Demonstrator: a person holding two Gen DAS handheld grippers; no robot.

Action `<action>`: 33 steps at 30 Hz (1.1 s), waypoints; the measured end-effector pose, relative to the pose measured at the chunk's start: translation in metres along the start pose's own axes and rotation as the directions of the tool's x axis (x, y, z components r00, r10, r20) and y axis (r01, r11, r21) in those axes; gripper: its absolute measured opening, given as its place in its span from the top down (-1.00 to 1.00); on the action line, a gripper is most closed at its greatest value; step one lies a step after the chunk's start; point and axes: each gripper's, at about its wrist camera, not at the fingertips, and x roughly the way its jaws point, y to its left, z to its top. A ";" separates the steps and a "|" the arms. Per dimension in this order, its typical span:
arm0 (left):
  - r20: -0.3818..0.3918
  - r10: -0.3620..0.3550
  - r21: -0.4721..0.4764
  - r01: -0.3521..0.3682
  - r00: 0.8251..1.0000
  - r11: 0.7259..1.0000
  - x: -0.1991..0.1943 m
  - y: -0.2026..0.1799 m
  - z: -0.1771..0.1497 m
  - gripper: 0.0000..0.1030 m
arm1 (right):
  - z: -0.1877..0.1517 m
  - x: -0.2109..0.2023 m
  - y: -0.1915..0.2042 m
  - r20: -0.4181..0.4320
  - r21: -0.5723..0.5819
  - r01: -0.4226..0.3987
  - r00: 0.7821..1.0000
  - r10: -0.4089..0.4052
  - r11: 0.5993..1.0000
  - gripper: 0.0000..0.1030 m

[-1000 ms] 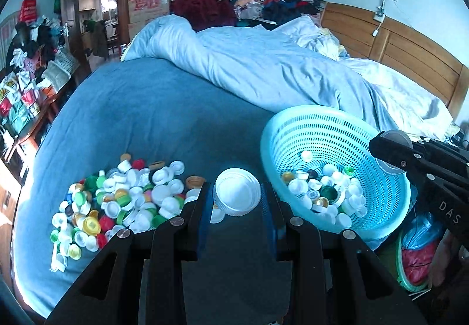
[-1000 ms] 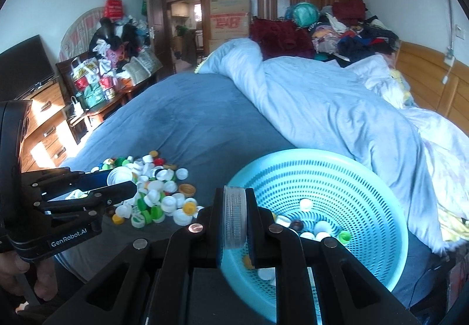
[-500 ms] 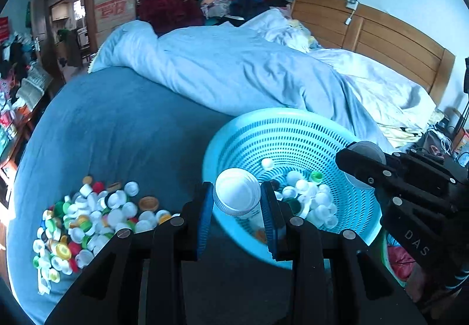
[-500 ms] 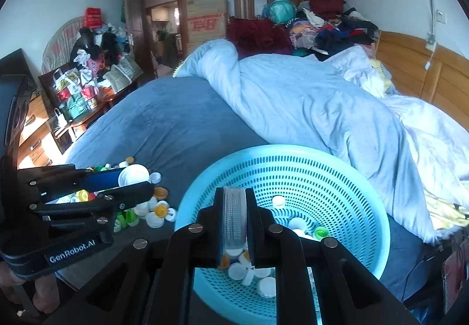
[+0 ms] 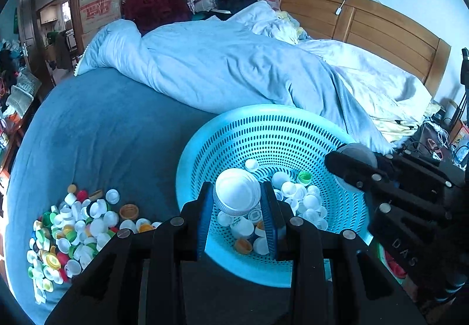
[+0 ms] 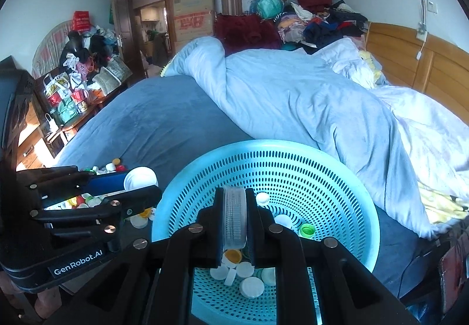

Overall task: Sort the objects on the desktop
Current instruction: 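Carry both white caps over the blue basket, then open both grippers to drop the white caps into the basket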

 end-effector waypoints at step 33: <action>-0.297 -0.066 -0.027 0.061 0.952 0.998 0.113 -0.008 0.000 0.47 | -0.035 0.084 -0.046 -0.201 0.133 -0.001 0.979 0.028 0.991 0.74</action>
